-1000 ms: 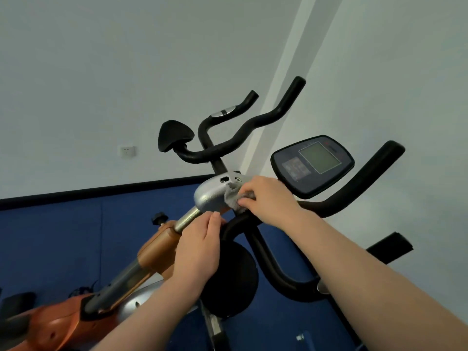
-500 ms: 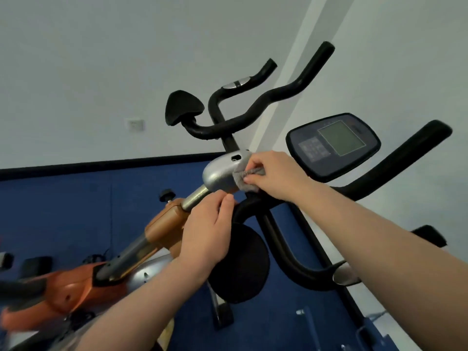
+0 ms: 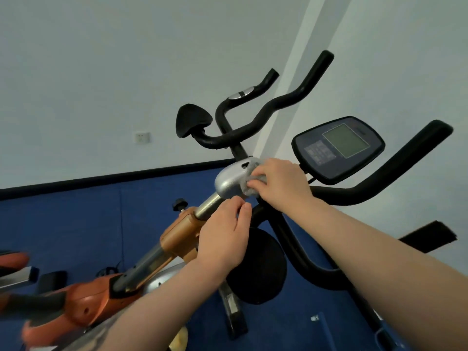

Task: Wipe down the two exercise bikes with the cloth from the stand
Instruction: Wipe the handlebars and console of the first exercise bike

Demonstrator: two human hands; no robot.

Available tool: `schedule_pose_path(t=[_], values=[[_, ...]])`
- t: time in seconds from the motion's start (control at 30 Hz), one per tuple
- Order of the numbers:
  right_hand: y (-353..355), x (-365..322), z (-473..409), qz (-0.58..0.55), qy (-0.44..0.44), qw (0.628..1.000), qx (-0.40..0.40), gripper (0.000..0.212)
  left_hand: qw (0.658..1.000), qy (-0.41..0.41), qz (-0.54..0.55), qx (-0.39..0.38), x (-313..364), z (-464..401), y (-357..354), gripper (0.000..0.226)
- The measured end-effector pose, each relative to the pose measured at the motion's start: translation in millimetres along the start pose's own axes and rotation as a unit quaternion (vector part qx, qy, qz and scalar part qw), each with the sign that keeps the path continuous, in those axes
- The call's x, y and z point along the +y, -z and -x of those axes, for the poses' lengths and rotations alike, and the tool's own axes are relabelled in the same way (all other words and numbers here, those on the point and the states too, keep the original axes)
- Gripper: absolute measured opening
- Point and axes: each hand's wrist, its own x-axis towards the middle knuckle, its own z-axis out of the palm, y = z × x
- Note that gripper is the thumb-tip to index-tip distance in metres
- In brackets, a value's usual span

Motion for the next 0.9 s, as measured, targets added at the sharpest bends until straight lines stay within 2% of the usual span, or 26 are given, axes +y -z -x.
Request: schedule_pose_path(t=[0.1, 0.2, 0.4, 0.57, 0.67, 0.77, 0.9], values=[[22, 5, 20, -0.114, -0.084, 0.984, 0.111, 0.024, 0.998, -0.012, -0.060, -0.013, 2, 1, 9, 0.036], [59, 2, 52, -0.159, -0.053, 0.973, 0.157, 0.019, 0.996, -0.001, -0.091, 0.023, 7, 6, 20, 0.025], [83, -13, 141, -0.161, -0.043, 0.976, 0.143, 0.013, 0.987, -0.003, -0.118, 0.113, 24, 59, 37, 0.012], [66, -62, 182, -0.207, 0.047, 0.968, 0.135, 0.015, 0.964, -0.017, -0.232, 0.131, 19, 141, 57, 0.007], [56, -101, 195, -0.247, 0.090, 0.959, 0.105, 0.015, 0.945, 0.024, -0.279, 0.170, 8, 197, 88, 0.009], [48, -147, 208, -0.272, 0.127, 0.952, 0.058, 0.012, 0.920, 0.094, -0.293, 0.242, -1, 254, 130, 0.010], [40, -210, 232, -0.286, 0.175, 0.942, 0.032, 0.010, 0.884, 0.141, -0.292, 0.336, -8, 319, 181, 0.009]])
